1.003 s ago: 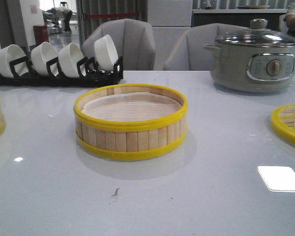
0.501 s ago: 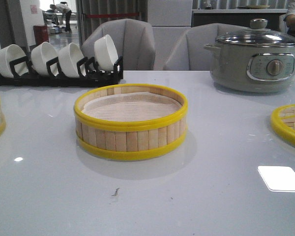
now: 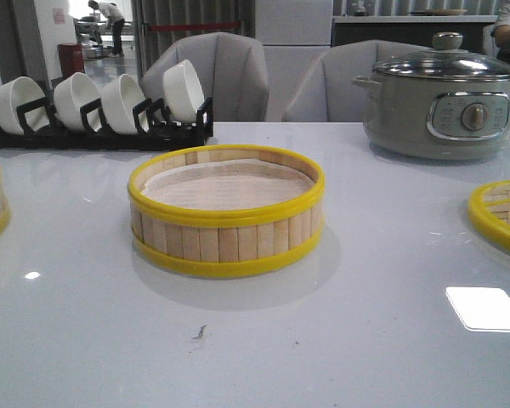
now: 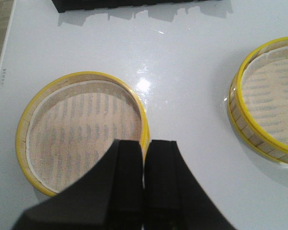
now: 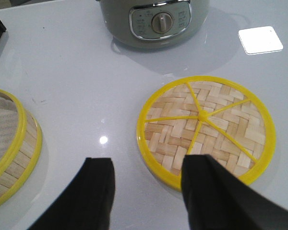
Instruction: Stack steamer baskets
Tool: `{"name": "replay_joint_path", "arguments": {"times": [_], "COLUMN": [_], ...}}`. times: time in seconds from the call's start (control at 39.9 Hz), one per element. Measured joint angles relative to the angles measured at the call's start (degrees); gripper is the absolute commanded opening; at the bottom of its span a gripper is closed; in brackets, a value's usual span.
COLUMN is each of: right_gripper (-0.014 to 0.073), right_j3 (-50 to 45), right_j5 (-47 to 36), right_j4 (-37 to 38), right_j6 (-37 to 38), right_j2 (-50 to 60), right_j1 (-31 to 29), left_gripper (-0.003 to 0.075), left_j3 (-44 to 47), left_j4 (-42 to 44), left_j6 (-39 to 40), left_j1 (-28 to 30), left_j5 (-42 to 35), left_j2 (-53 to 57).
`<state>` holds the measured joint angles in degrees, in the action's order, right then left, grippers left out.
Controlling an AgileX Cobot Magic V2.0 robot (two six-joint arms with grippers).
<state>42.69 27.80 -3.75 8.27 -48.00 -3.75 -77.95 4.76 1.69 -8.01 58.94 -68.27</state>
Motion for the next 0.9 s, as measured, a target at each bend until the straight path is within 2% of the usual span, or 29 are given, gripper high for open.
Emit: {"name": "replay_joint_path", "arguments": {"times": [0.28, 0.35, 0.6, 0.7, 0.9], "right_gripper": [0.0444, 0.0444, 0.0444, 0.0444, 0.0444], "right_j3": [0.0, 0.0, 0.0, 0.0, 0.0], "right_j5": [0.0, 0.0, 0.0, 0.0, 0.0], "right_j4": [0.0, 0.0, 0.0, 0.0, 0.0], "right_j6": [0.0, 0.0, 0.0, 0.0, 0.0], "right_j2": [0.0, 0.0, 0.0, 0.0, 0.0], "right_j1": [0.0, 0.0, 0.0, 0.0, 0.0], "left_gripper": [0.0099, 0.0142, 0.0354, 0.0384, 0.0384], "left_j3": [0.0, 0.0, 0.0, 0.0, 0.0], "left_j4": [0.0, 0.0, 0.0, 0.0, -1.01], "left_j6": [0.0, 0.0, 0.0, 0.0, 0.1], "left_j1": [0.0, 0.0, 0.0, 0.0, 0.0], "left_j5": [0.0, 0.0, 0.35, 0.86, 1.79], "left_j2": [0.0, 0.0, -1.0, -2.86, -8.36]}}
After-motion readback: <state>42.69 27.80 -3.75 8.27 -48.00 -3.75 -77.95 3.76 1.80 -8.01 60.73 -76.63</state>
